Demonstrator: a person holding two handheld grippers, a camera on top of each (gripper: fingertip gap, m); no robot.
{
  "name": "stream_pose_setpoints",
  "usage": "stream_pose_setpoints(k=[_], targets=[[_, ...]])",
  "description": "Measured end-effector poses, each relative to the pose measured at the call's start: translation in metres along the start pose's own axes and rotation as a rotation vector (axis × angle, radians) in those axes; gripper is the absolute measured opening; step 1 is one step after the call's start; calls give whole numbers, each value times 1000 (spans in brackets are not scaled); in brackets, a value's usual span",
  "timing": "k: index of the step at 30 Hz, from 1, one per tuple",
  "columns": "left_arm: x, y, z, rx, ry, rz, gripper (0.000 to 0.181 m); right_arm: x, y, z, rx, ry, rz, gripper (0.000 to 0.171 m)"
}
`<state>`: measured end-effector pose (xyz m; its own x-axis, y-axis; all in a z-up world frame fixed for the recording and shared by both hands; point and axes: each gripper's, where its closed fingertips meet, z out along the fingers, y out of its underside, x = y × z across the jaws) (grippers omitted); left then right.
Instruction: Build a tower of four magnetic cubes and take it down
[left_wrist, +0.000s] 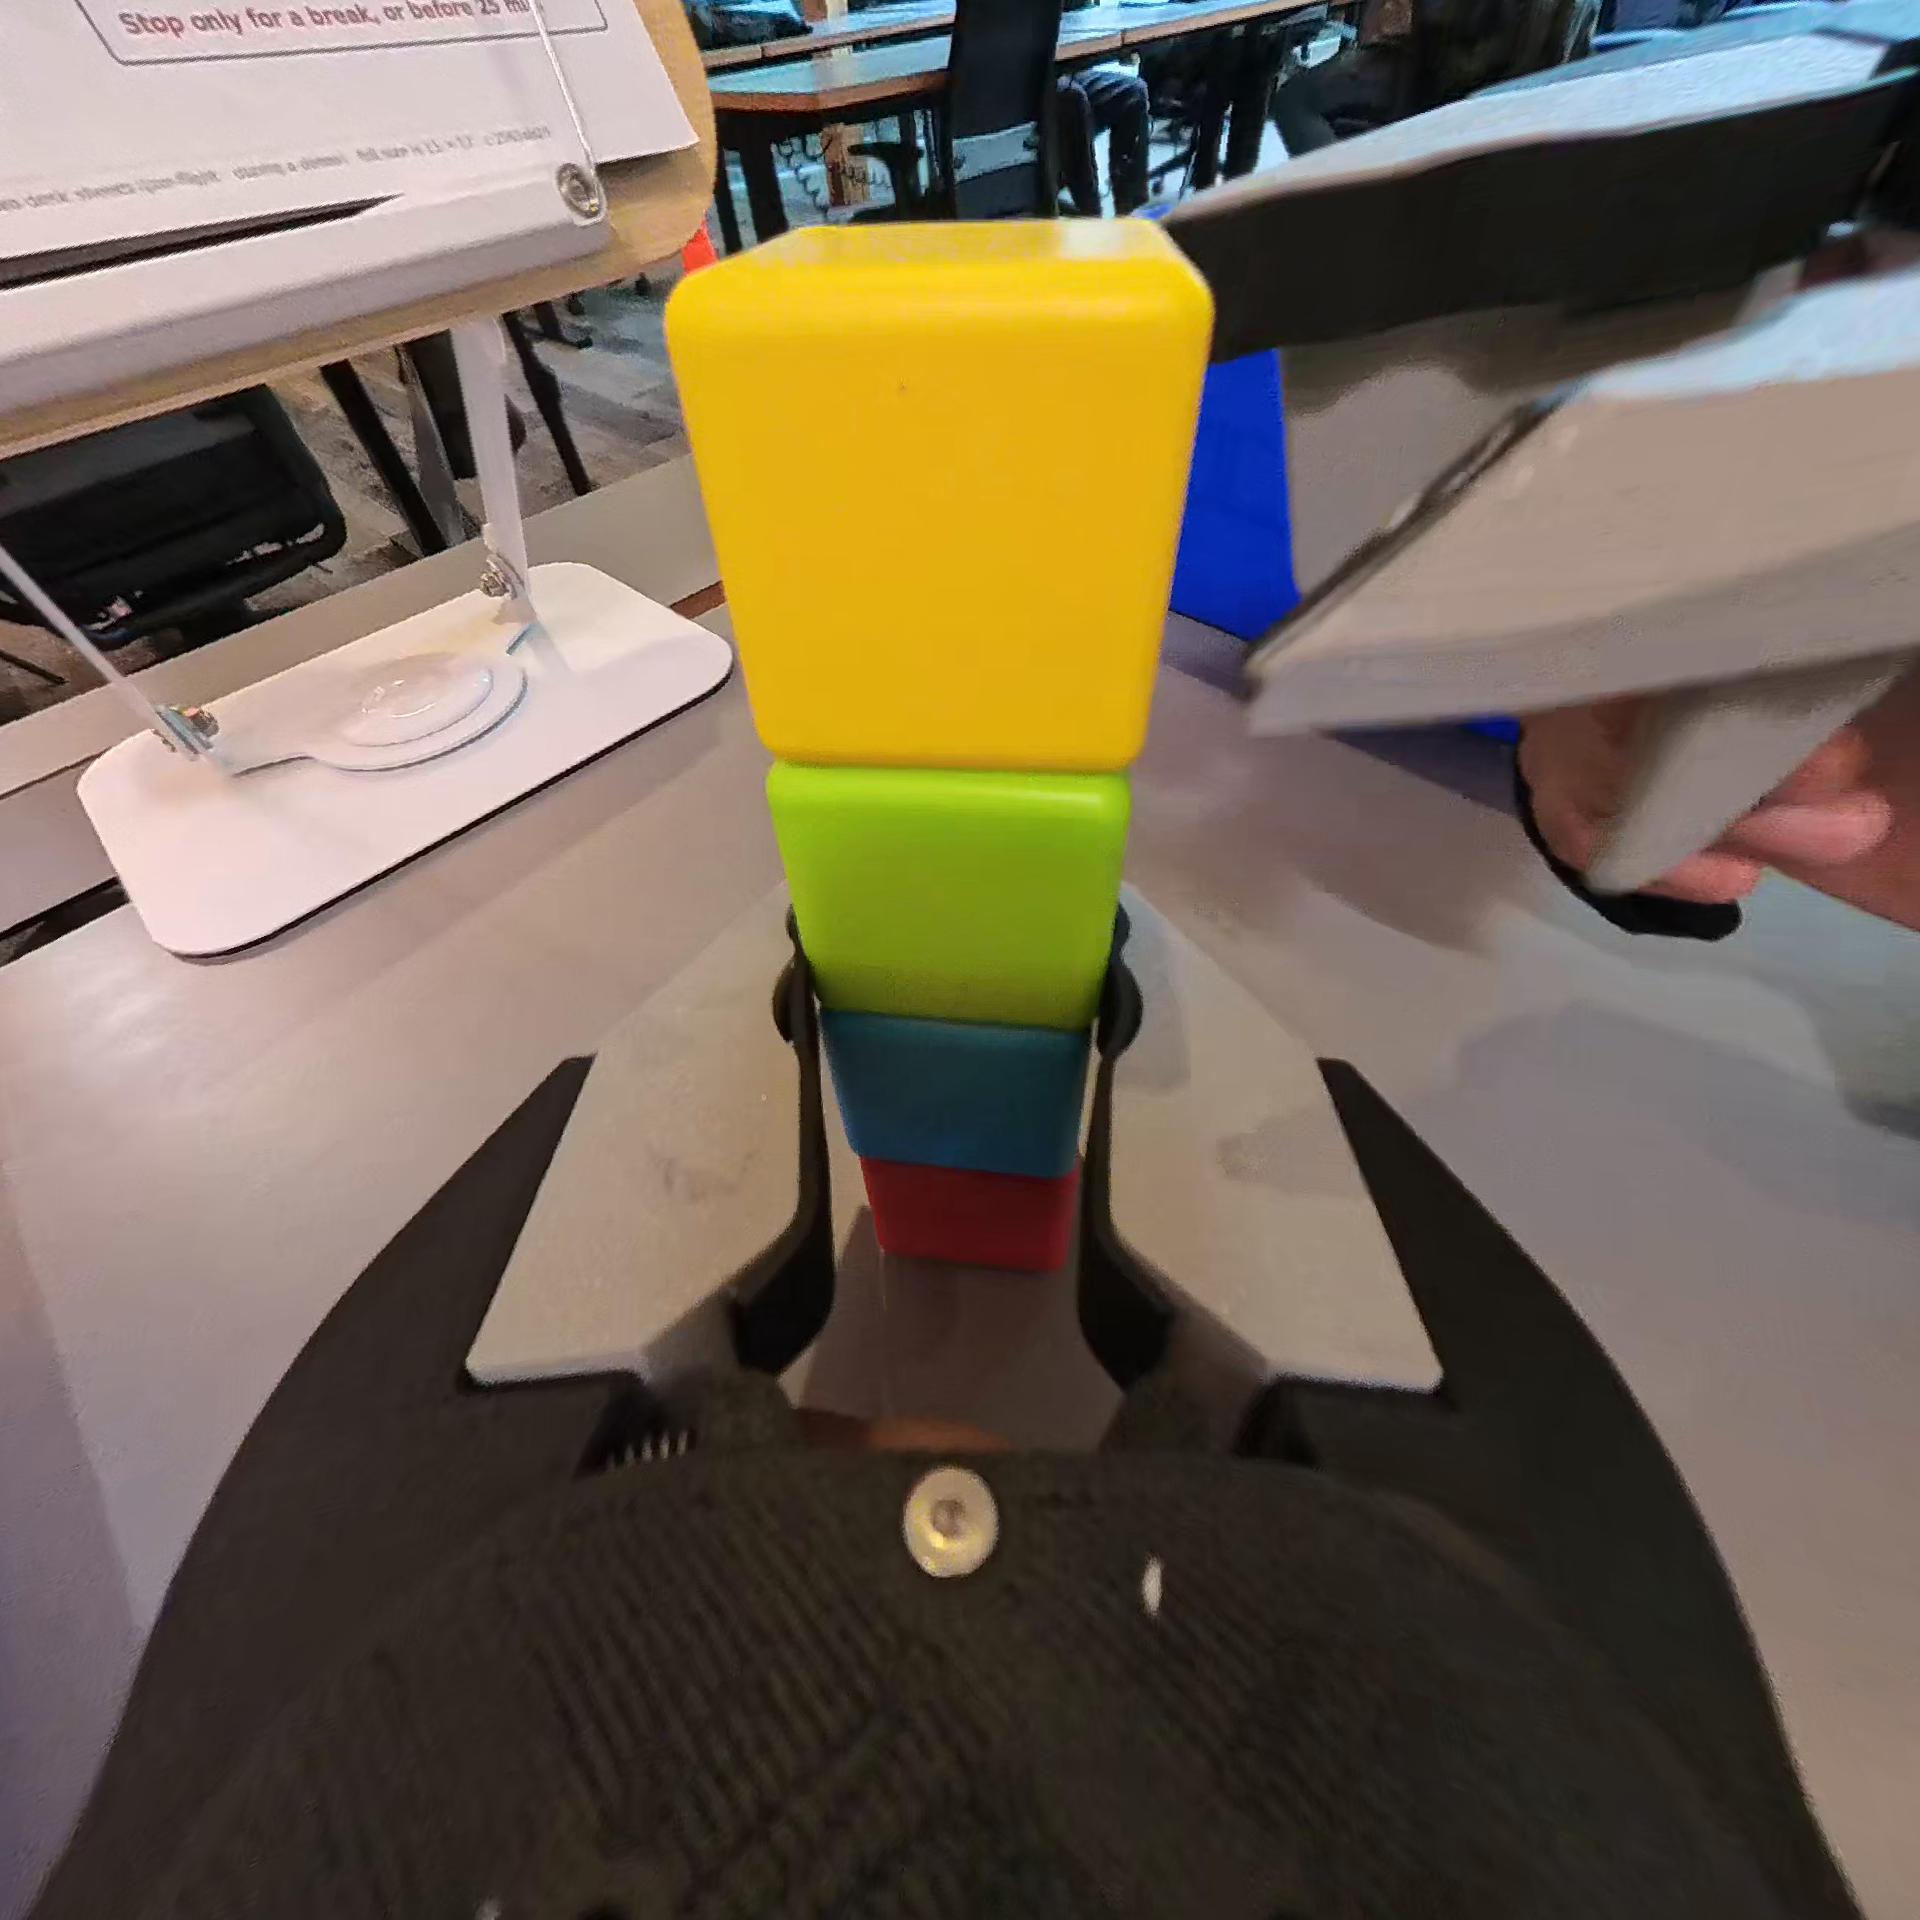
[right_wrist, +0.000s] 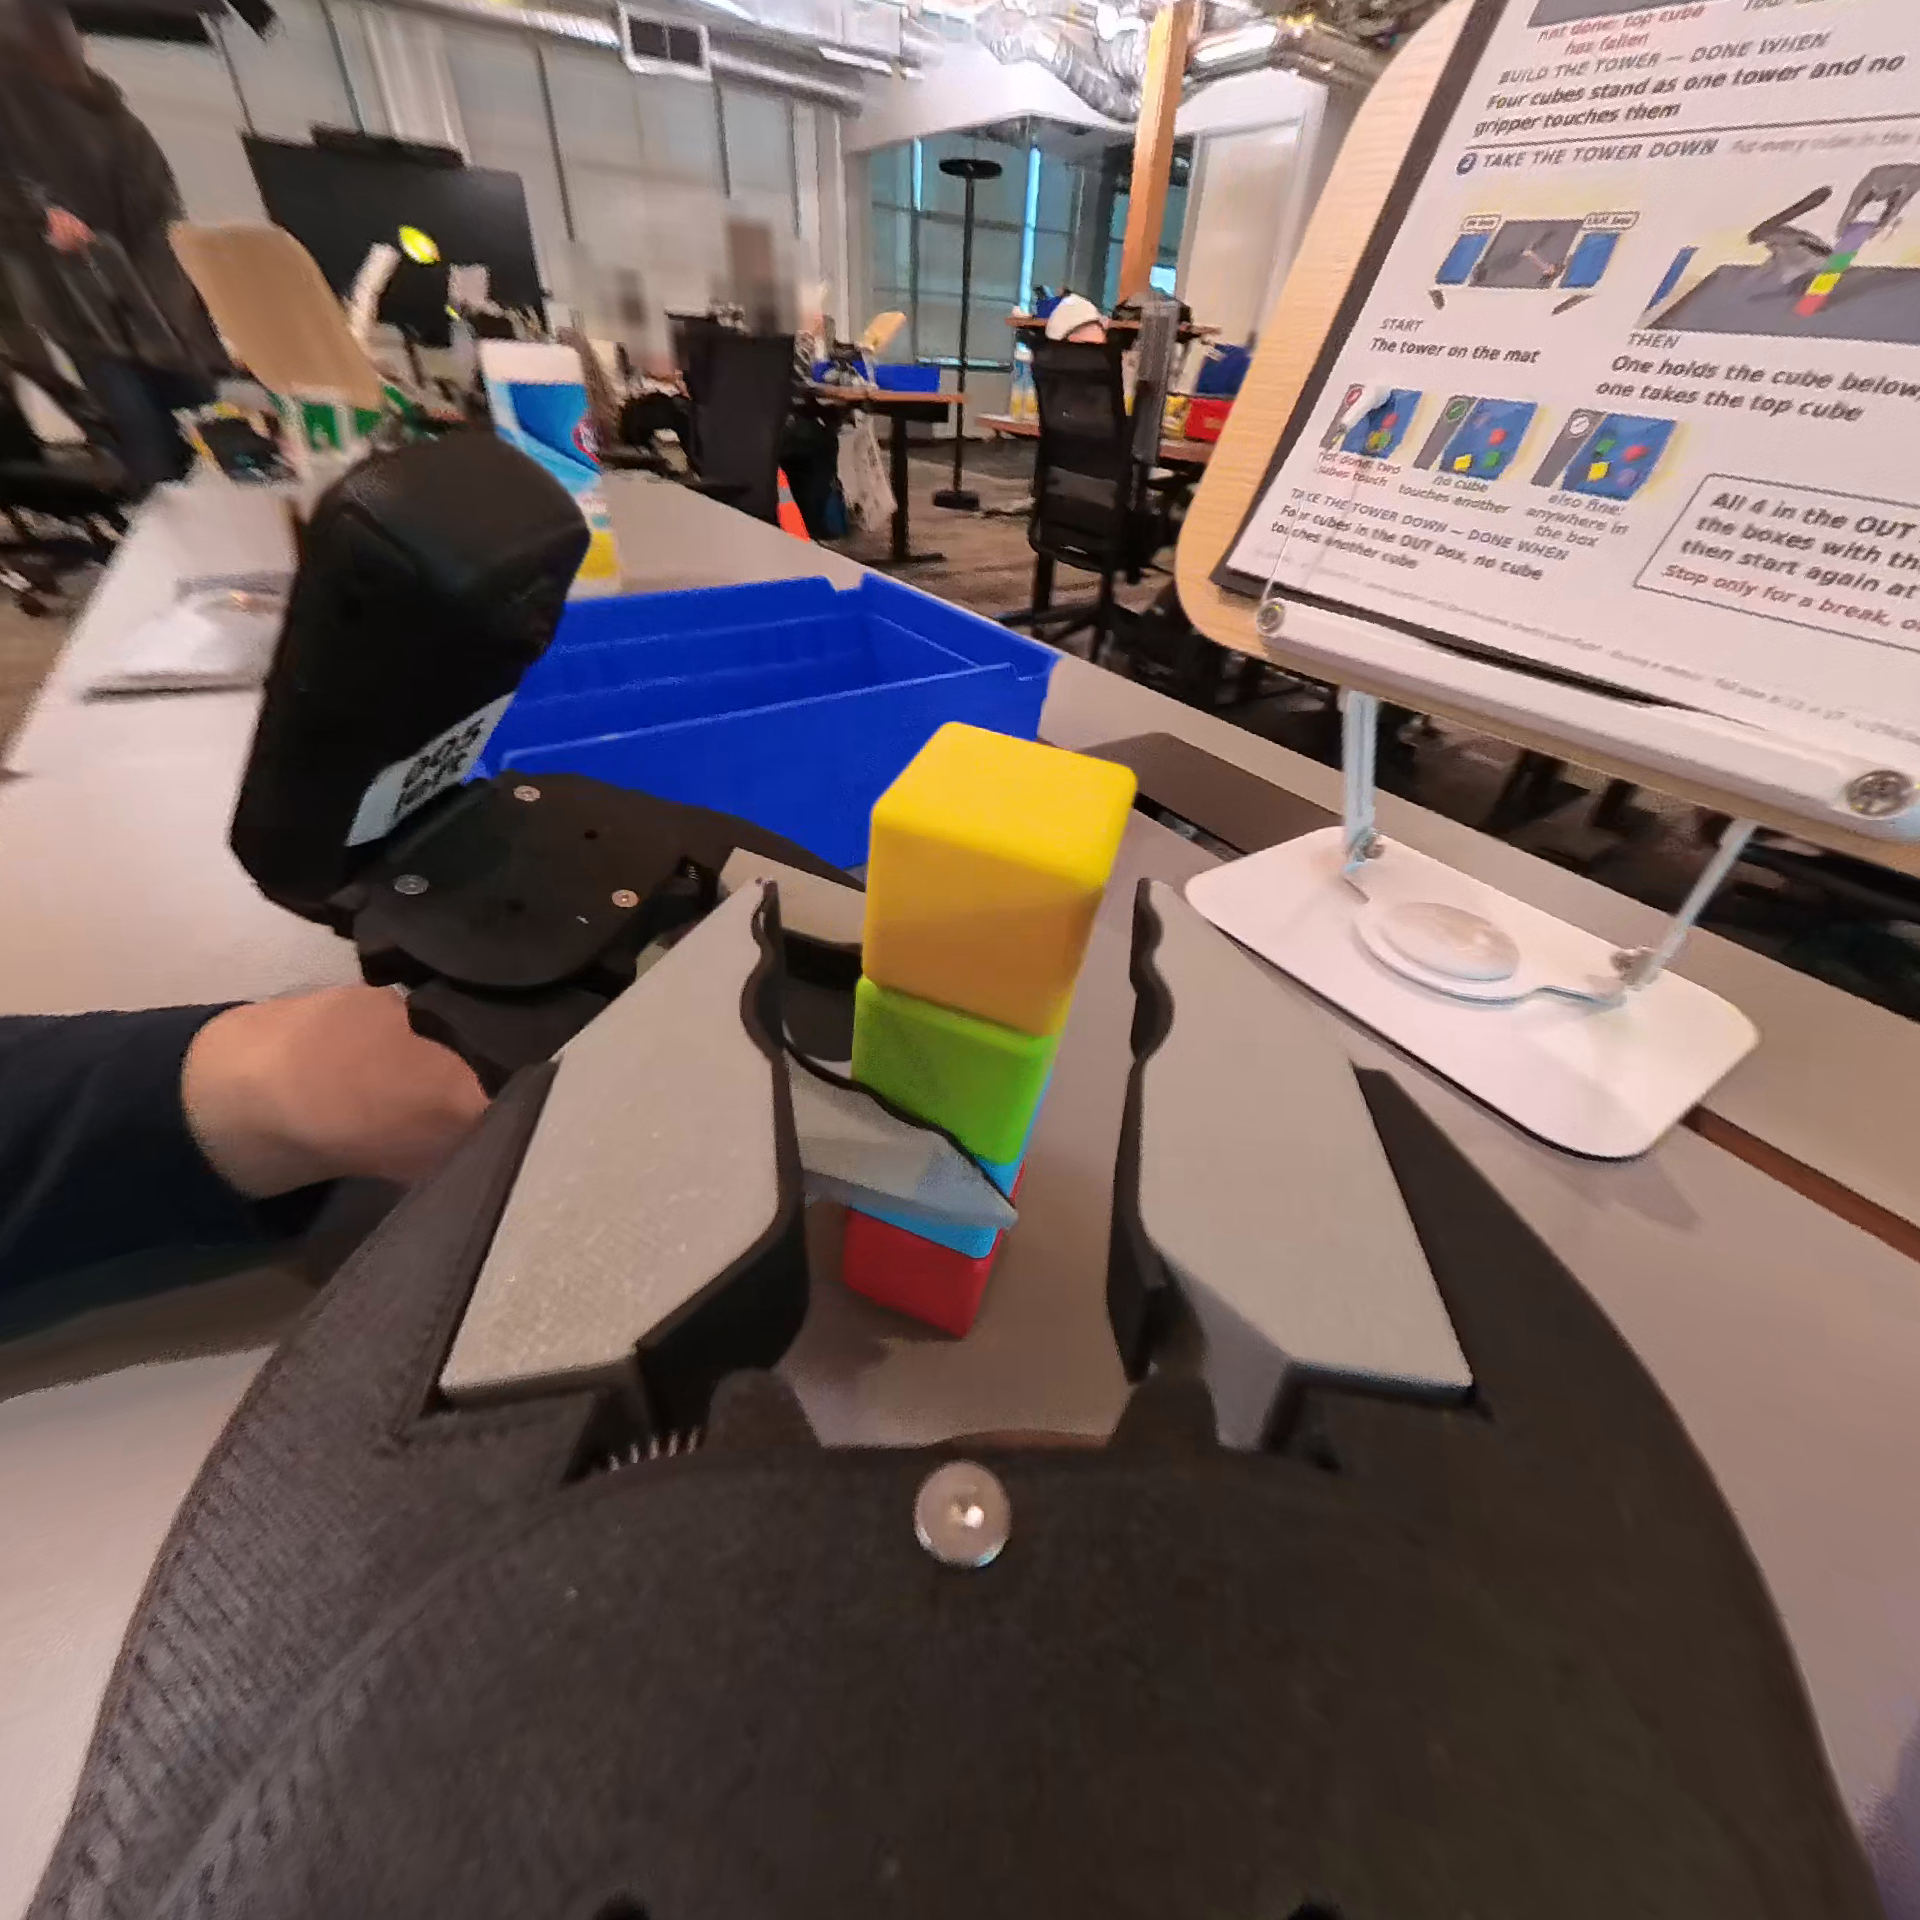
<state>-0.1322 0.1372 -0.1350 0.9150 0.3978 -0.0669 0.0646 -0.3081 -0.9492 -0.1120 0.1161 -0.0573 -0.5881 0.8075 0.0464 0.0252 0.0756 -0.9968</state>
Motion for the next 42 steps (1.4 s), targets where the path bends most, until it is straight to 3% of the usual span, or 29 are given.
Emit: stream_pose_setpoints(k=[5, 9, 21, 42], targets=[[10, -2, 1, -3, -1, 55, 51, 5, 10, 10, -56, 147, -50, 62], [19, -2, 2, -4, 24, 91, 51, 7, 17, 13, -73, 154, -16, 56], [34, 0, -12, 38, 285, -10, 51, -5, 15, 6, -72, -73, 113, 54], [31, 1, -10, 38, 247, 5, 51, 56, -45, -52, 174, 265, 58, 54]])
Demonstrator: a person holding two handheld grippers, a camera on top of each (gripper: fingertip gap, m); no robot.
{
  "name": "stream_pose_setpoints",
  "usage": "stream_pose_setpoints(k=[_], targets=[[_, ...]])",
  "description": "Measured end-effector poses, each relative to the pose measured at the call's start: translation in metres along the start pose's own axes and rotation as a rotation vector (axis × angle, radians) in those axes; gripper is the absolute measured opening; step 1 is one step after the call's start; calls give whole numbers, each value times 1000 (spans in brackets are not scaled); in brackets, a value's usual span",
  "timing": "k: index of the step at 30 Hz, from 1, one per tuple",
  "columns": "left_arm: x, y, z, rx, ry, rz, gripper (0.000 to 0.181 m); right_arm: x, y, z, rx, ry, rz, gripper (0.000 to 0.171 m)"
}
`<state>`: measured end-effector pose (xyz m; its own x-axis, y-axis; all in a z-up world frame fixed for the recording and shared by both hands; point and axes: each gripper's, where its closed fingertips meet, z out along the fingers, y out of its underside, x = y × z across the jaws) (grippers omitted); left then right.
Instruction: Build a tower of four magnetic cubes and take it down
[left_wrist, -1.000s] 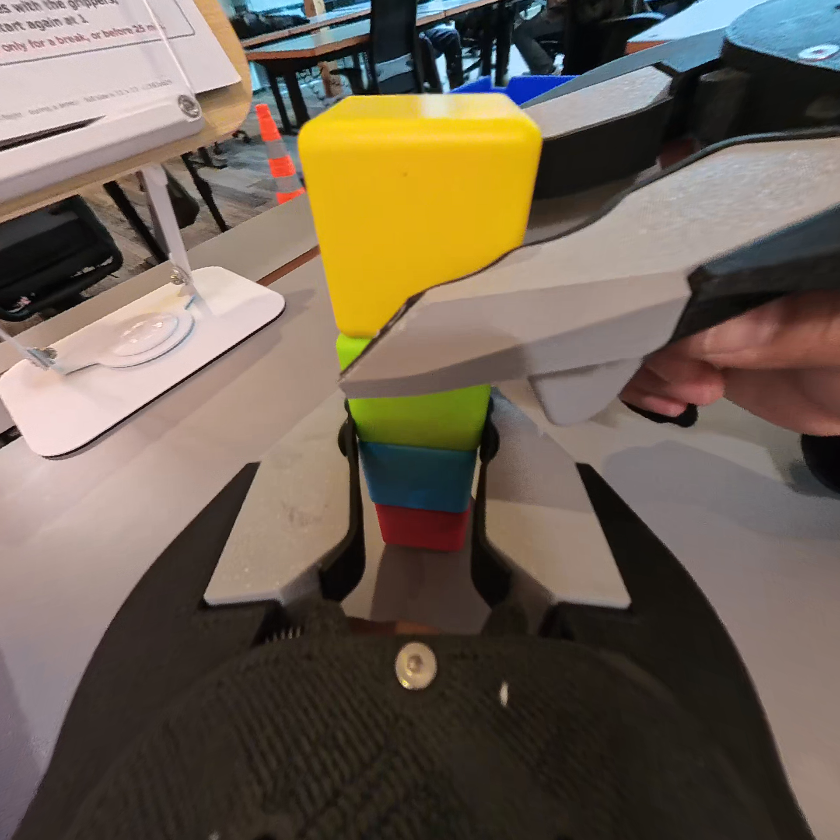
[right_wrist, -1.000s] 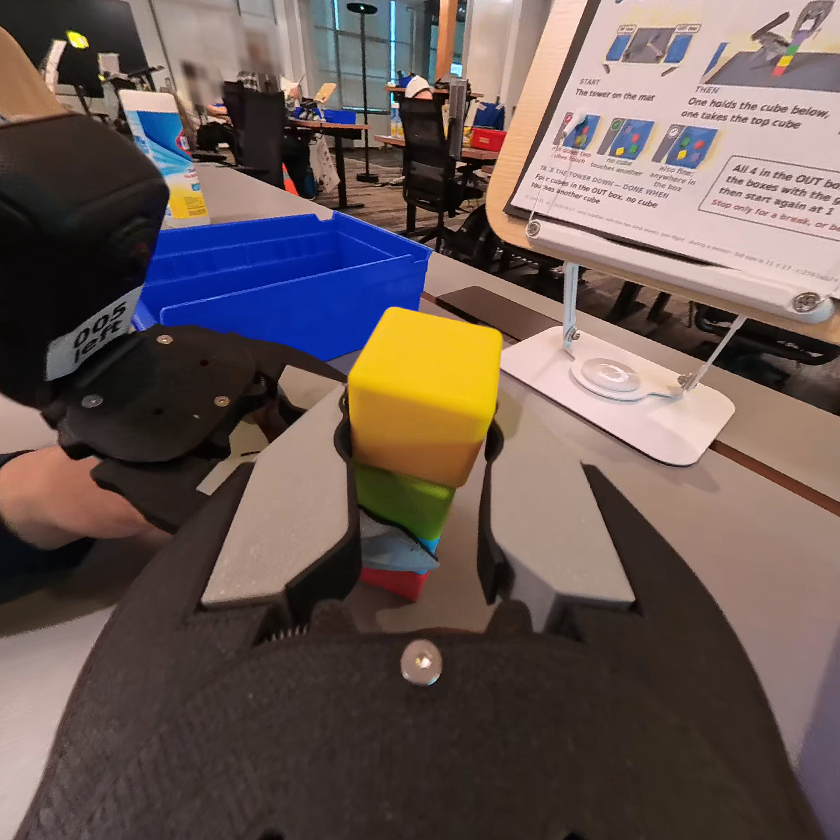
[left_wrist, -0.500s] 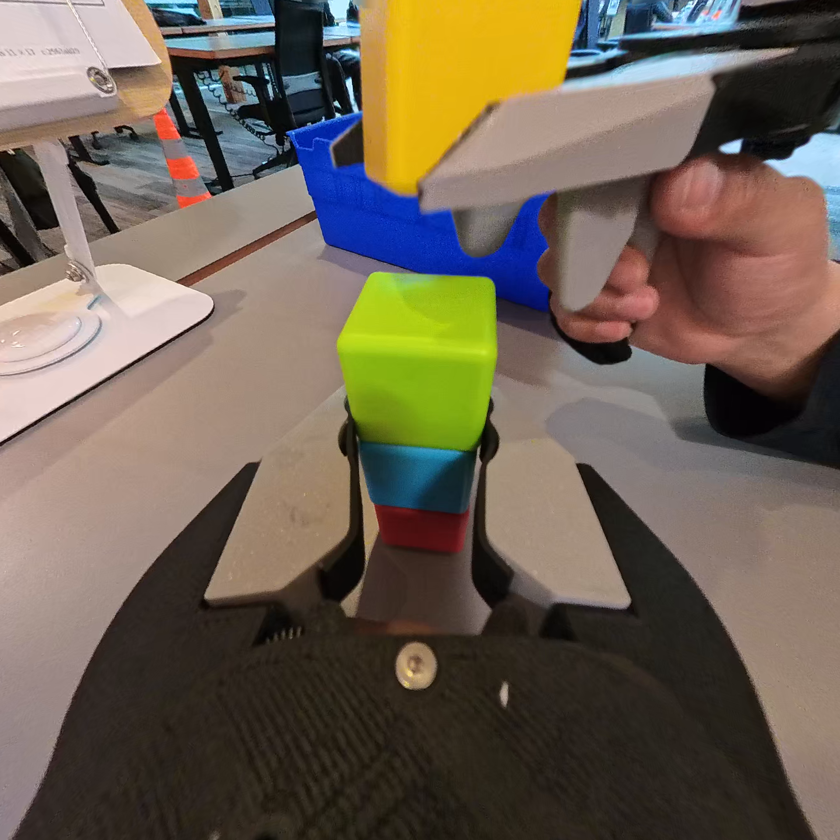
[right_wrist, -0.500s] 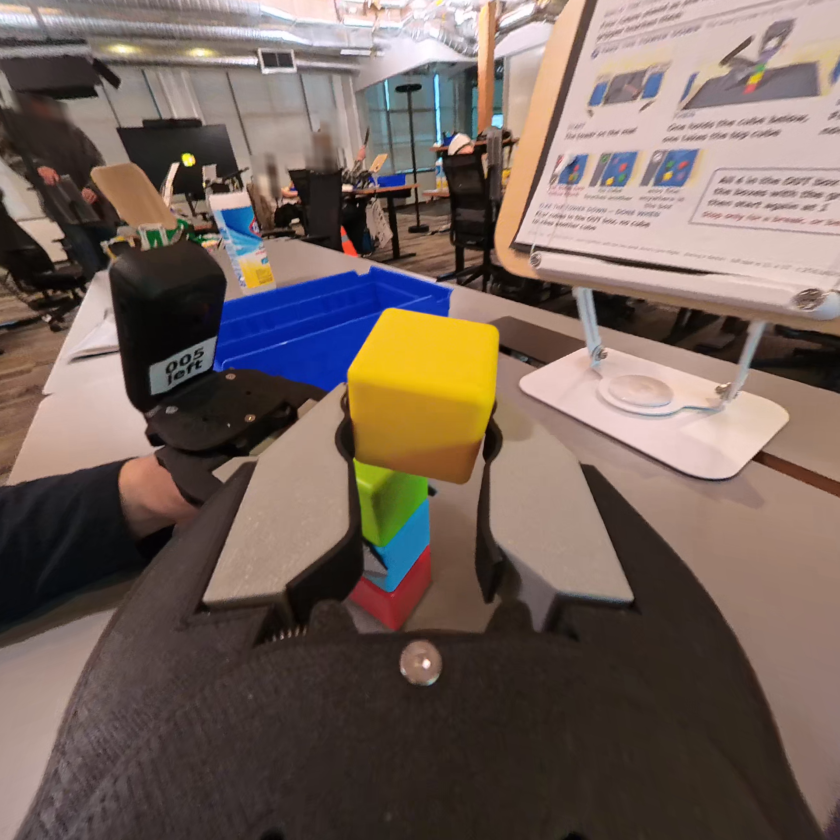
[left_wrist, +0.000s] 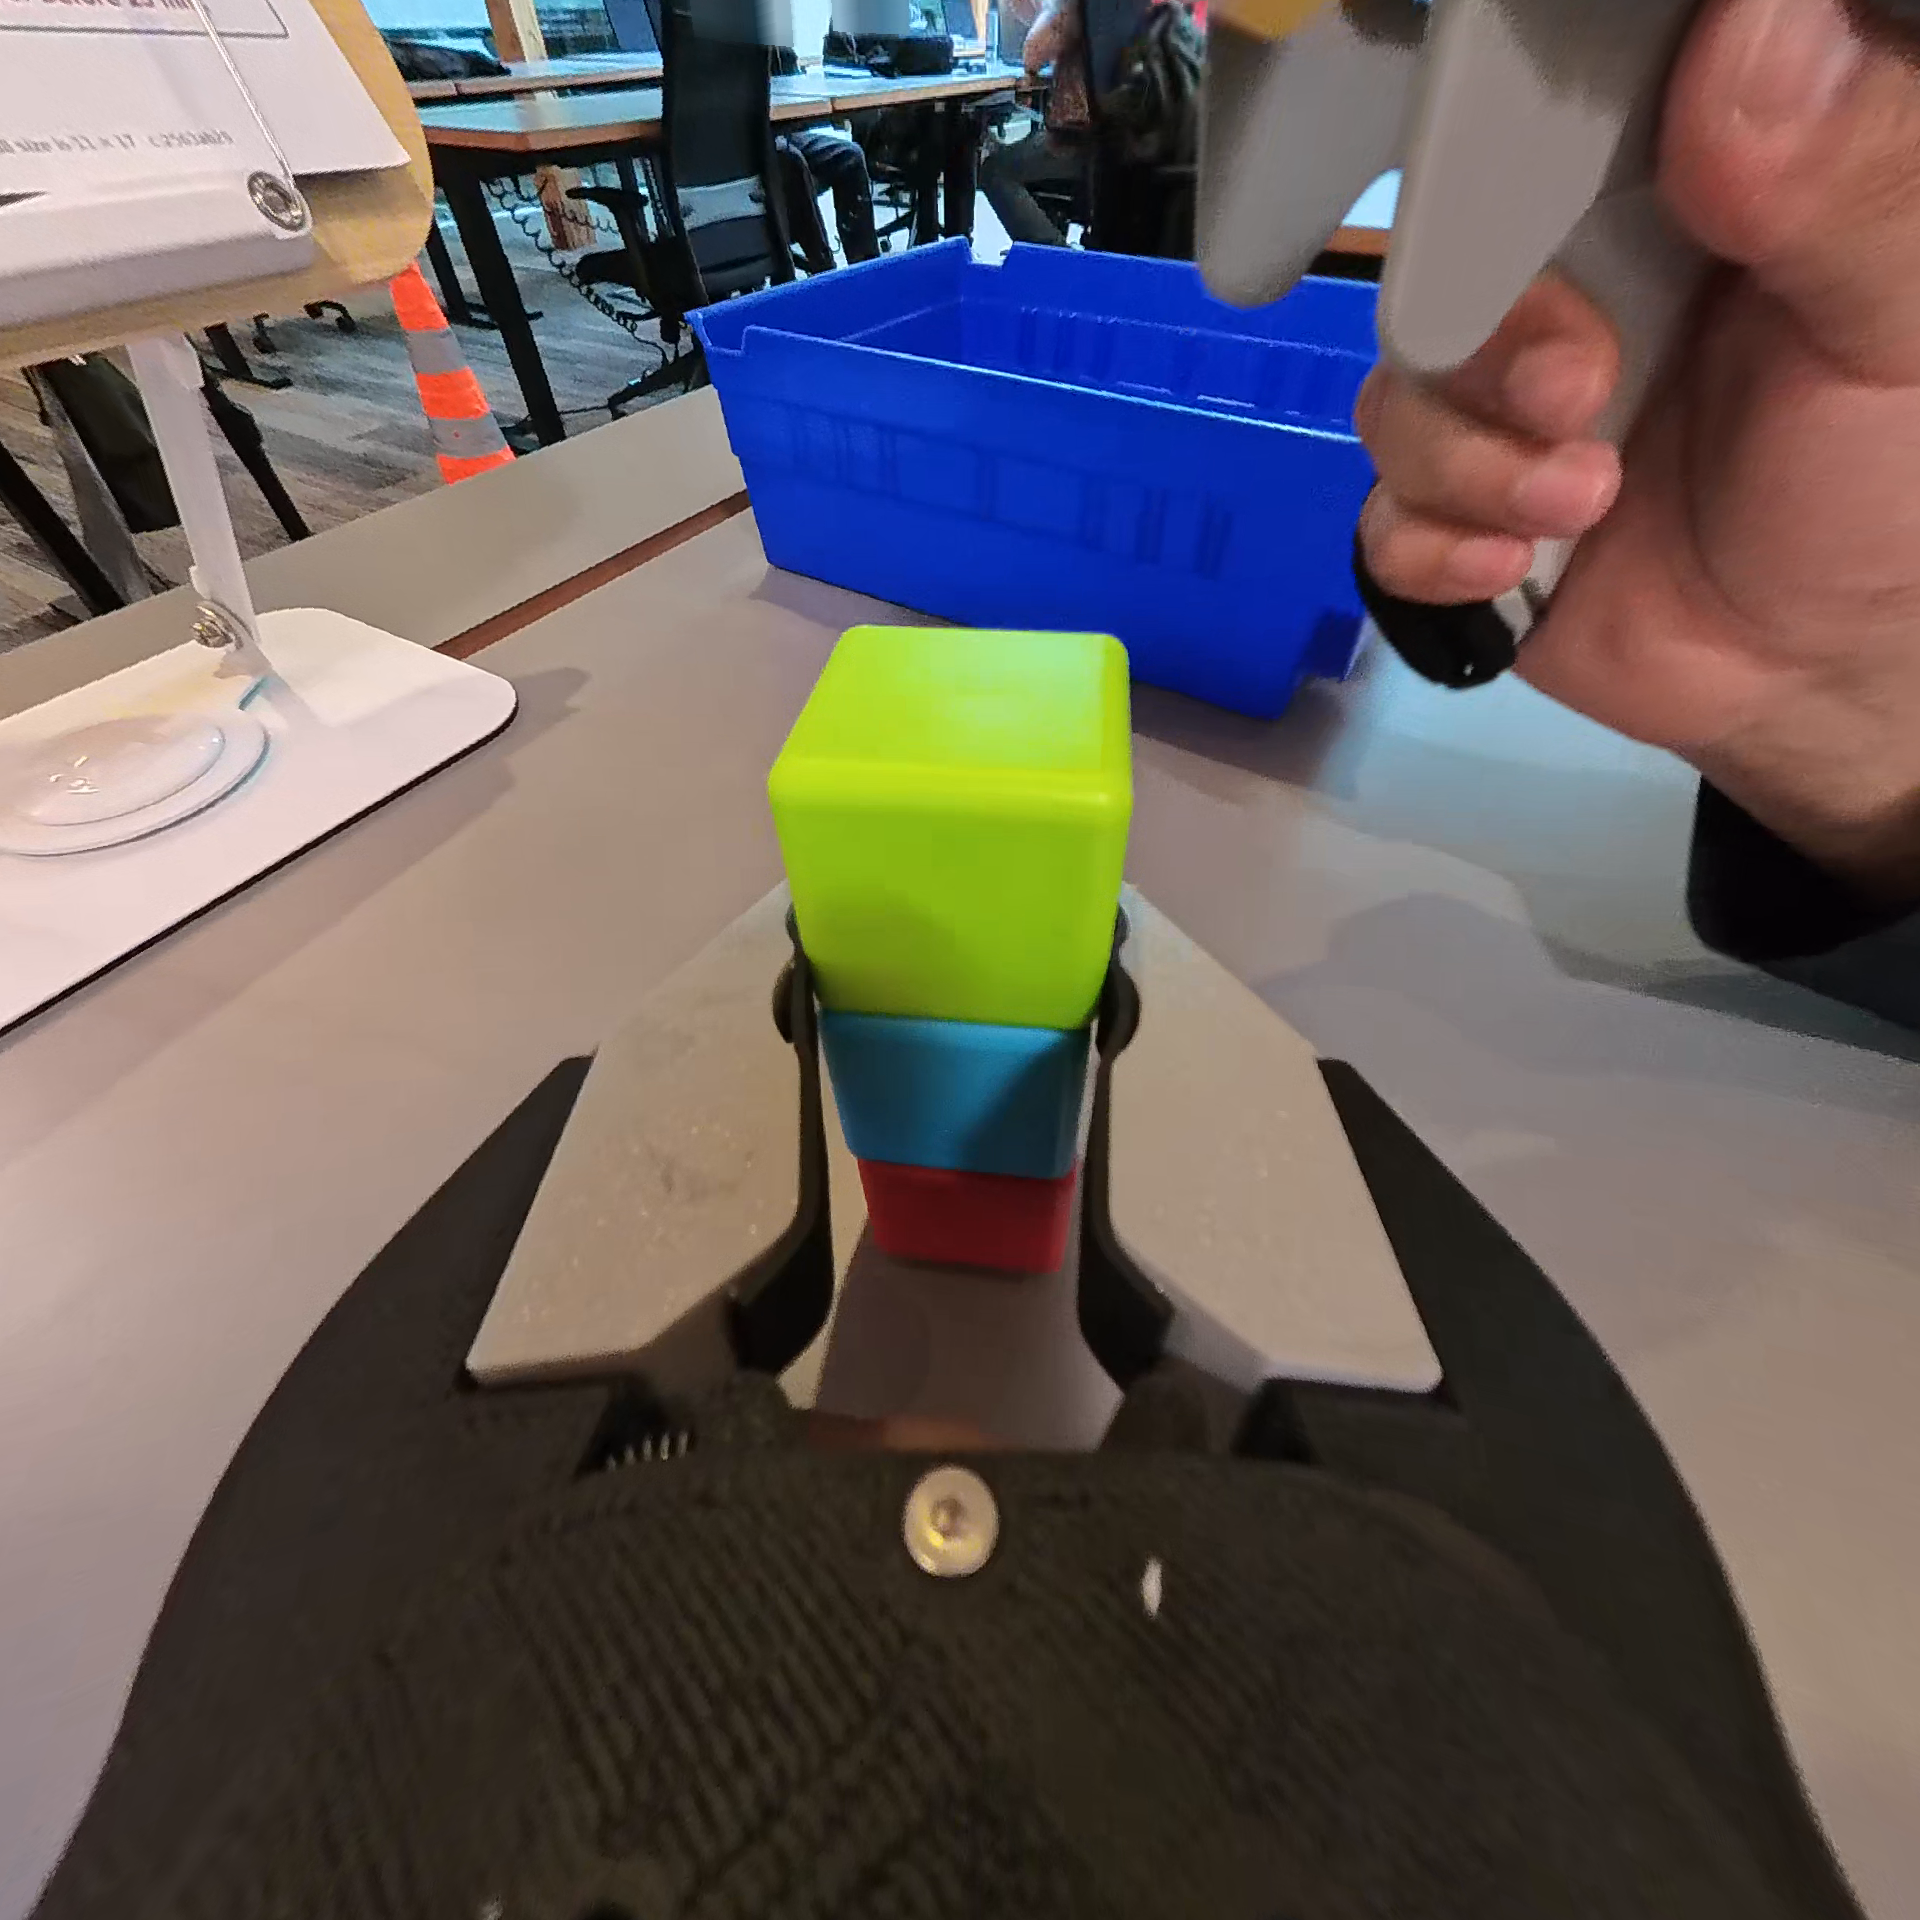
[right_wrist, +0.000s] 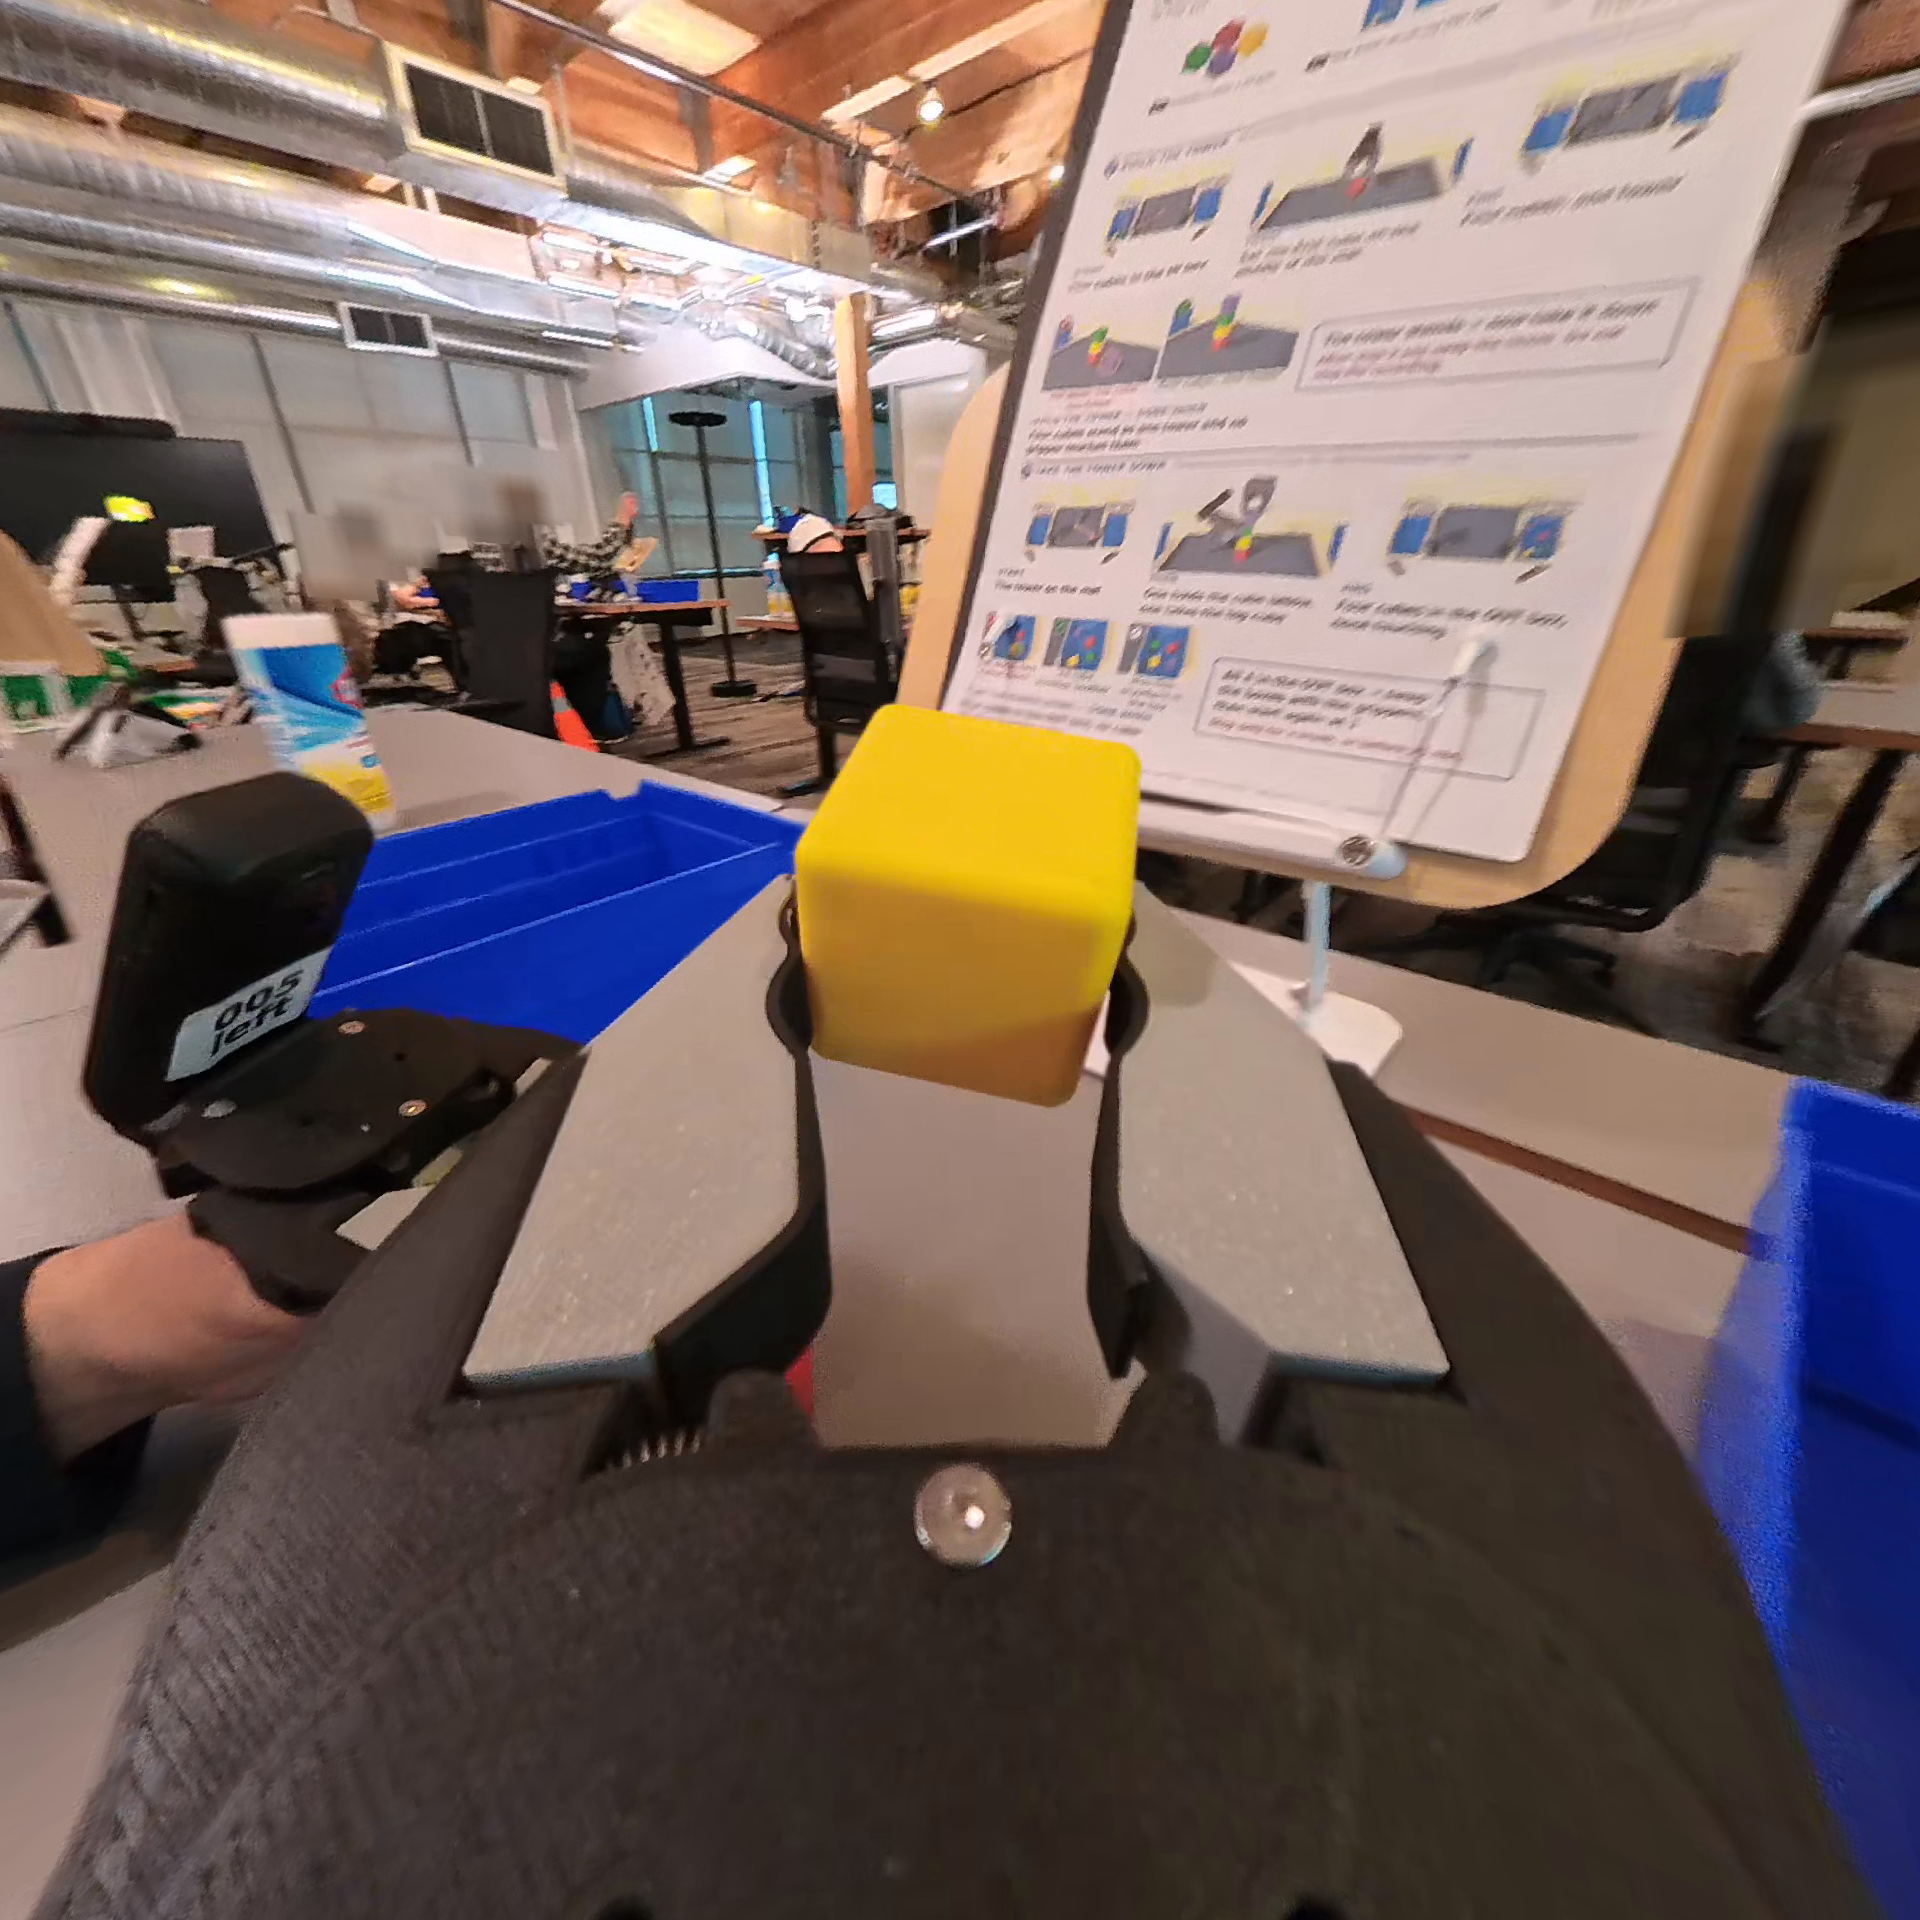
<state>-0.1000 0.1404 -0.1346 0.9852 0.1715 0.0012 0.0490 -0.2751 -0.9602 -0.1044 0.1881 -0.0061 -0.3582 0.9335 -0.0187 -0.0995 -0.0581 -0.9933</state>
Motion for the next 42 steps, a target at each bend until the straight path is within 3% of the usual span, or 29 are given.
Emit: stream_pose_setpoints(k=[4, 9, 15, 19, 27, 31, 36, 39, 42], targets=[[0, -1, -1, 0, -5, -8, 51, 34, -23, -24, 28, 162, -68, 54], [-2, 0, 0, -9, 1, -28, 51, 128, -28, -67, -93, 424, -125, 54], [0, 0, 2, -10, 21, -30, 51, 259, 57, -88, -568, 603, -76, 55], [1, 0, 2, -14, 31, -29, 51, 304, 114, -99, -871, 653, -42, 55], [4, 0, 3, 2, 58, -41, 51, 351, 152, -103, -1080, 745, -170, 48], [9, 3, 2, -8, 99, -61, 52, 355, 144, -106, -1012, 780, -143, 56], [8, 20, 6, -112, 105, -66, 65, 319, 98, -95, -831, 672, -126, 55], [7, 28, 7, -161, 71, -8, 61, 267, 66, -84, -731, 552, -157, 55], [8, 35, 12, -216, 40, 38, 54, 181, 39, -67, -593, 349, -133, 52]])
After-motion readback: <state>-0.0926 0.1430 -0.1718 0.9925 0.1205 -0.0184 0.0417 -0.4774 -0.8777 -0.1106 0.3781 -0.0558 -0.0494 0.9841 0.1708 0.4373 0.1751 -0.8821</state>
